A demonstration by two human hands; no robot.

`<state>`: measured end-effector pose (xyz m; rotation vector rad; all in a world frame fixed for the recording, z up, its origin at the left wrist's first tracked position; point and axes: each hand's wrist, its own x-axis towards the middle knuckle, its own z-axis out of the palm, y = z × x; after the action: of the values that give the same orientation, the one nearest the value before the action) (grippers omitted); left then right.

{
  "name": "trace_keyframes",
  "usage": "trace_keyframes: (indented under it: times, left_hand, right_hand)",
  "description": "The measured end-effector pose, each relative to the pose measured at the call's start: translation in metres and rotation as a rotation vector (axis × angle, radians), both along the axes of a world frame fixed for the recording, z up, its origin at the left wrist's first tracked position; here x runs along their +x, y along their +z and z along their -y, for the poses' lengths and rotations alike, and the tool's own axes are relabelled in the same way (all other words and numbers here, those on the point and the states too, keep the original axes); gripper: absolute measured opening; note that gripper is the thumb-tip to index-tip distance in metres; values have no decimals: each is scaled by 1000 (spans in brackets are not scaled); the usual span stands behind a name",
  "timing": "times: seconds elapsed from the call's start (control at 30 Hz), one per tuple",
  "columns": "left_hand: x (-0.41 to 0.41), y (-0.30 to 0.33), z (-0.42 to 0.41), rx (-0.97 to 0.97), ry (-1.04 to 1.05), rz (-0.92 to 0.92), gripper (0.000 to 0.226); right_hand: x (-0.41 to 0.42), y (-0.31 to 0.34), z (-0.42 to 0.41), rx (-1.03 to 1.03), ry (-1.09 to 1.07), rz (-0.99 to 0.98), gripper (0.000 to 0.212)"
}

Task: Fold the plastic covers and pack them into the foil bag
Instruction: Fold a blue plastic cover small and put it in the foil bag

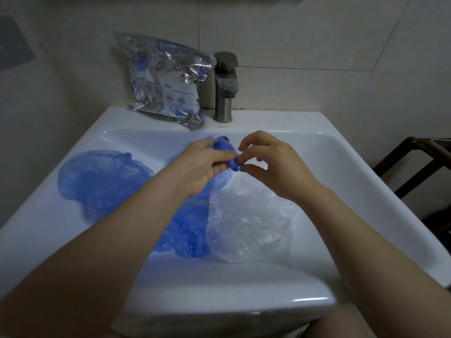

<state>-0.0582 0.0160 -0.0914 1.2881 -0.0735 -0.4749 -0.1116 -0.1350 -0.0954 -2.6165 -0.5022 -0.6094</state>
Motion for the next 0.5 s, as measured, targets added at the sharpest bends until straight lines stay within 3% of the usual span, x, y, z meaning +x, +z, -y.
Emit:
trace_keyframes:
  times: [0.13,0.27,0.37,0.5]
  left_hand:
    - [0,-1,2,-20,7,0,57]
    - [1,-1,2,-60,-5,-11,40]
    - [3,-2,2,-80,-17,-22,28]
    - [3,-6,2,-14,50,-8,39]
  right_hand:
    - [1,-2,4,-67,37,70,6]
    - [-3,2,3,-8,108,81,9]
    - [-4,3,1,-3,150,-3,9]
    - [-4,0,-2,37,140,-167,3]
